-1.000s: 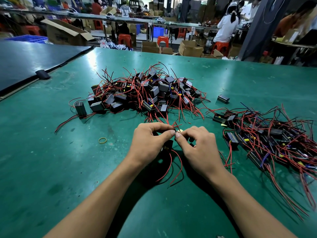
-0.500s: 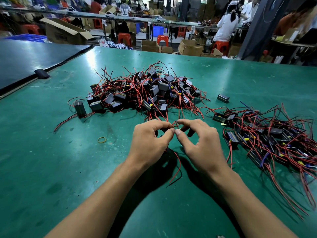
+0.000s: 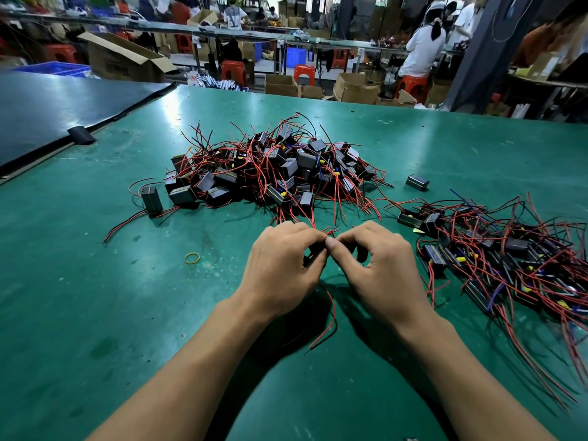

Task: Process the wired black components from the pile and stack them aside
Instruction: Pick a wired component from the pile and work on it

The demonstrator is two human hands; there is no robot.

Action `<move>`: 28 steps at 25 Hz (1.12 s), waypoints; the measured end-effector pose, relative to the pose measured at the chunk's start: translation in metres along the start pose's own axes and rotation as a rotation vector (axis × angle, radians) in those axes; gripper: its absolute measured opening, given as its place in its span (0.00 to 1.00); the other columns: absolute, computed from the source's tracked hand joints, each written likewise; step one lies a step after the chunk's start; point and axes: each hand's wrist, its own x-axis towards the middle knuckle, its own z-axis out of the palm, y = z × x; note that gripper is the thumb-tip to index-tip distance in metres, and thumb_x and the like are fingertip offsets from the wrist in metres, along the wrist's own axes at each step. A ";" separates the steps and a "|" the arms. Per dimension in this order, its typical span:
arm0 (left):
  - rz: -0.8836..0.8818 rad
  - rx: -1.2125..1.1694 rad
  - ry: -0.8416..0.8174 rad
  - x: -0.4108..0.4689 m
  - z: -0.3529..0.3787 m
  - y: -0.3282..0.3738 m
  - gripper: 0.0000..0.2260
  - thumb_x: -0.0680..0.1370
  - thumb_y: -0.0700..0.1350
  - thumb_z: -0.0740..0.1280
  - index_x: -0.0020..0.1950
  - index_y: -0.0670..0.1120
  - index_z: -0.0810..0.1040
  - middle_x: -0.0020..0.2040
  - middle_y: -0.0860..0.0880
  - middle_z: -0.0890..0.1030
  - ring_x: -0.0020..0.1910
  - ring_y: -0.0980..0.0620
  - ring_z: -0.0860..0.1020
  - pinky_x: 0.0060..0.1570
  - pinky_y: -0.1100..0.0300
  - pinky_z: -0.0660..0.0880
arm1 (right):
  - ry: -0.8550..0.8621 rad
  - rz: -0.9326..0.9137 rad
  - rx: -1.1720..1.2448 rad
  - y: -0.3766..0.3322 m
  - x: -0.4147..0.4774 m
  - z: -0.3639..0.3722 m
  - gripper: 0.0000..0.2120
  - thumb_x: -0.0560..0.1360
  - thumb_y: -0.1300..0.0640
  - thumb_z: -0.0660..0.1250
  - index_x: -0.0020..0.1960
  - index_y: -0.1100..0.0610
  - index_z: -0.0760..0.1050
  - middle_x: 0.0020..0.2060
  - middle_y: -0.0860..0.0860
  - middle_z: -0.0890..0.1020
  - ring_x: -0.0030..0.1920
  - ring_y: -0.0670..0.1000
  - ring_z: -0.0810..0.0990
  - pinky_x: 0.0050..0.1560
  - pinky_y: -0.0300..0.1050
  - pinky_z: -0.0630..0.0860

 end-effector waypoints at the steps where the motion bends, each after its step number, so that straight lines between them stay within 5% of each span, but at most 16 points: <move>1: -0.001 -0.004 0.005 0.000 0.000 0.000 0.06 0.75 0.44 0.69 0.48 0.44 0.84 0.42 0.50 0.83 0.43 0.47 0.78 0.44 0.47 0.75 | -0.005 -0.006 -0.025 0.000 0.000 0.000 0.09 0.77 0.48 0.68 0.41 0.51 0.80 0.37 0.43 0.79 0.38 0.44 0.75 0.45 0.53 0.73; 10: 0.012 0.022 0.022 -0.001 0.003 0.002 0.06 0.74 0.46 0.70 0.46 0.47 0.84 0.40 0.52 0.83 0.41 0.47 0.78 0.42 0.48 0.74 | -0.011 0.311 0.188 0.001 0.000 0.005 0.13 0.74 0.50 0.70 0.33 0.53 0.77 0.28 0.47 0.79 0.29 0.41 0.71 0.32 0.36 0.67; 16: -0.040 -0.037 0.046 0.000 0.003 -0.004 0.07 0.74 0.47 0.70 0.47 0.47 0.85 0.40 0.52 0.83 0.41 0.50 0.78 0.42 0.53 0.74 | -0.078 0.046 0.200 0.002 0.001 -0.011 0.02 0.75 0.54 0.73 0.47 0.51 0.82 0.40 0.43 0.82 0.39 0.45 0.79 0.42 0.29 0.71; 18: -0.051 -0.047 0.043 0.000 0.002 -0.007 0.08 0.74 0.47 0.70 0.48 0.47 0.86 0.41 0.53 0.83 0.41 0.52 0.77 0.41 0.58 0.71 | -0.149 -0.050 0.168 0.007 0.002 -0.014 0.09 0.72 0.59 0.72 0.52 0.52 0.84 0.44 0.43 0.82 0.38 0.47 0.79 0.45 0.30 0.71; 23: -0.053 -0.052 0.022 0.001 0.003 -0.011 0.07 0.74 0.47 0.70 0.48 0.47 0.86 0.41 0.53 0.83 0.39 0.58 0.70 0.42 0.60 0.67 | -0.170 -0.092 0.134 0.015 0.003 -0.013 0.10 0.73 0.60 0.75 0.53 0.52 0.85 0.46 0.43 0.82 0.40 0.48 0.81 0.43 0.45 0.79; 28: -0.040 -0.042 -0.019 0.002 0.003 -0.012 0.04 0.75 0.45 0.73 0.48 0.49 0.85 0.41 0.53 0.83 0.39 0.55 0.69 0.42 0.56 0.69 | -0.144 -0.130 0.123 0.017 0.003 -0.013 0.08 0.74 0.57 0.75 0.53 0.50 0.84 0.45 0.42 0.81 0.44 0.43 0.81 0.41 0.42 0.79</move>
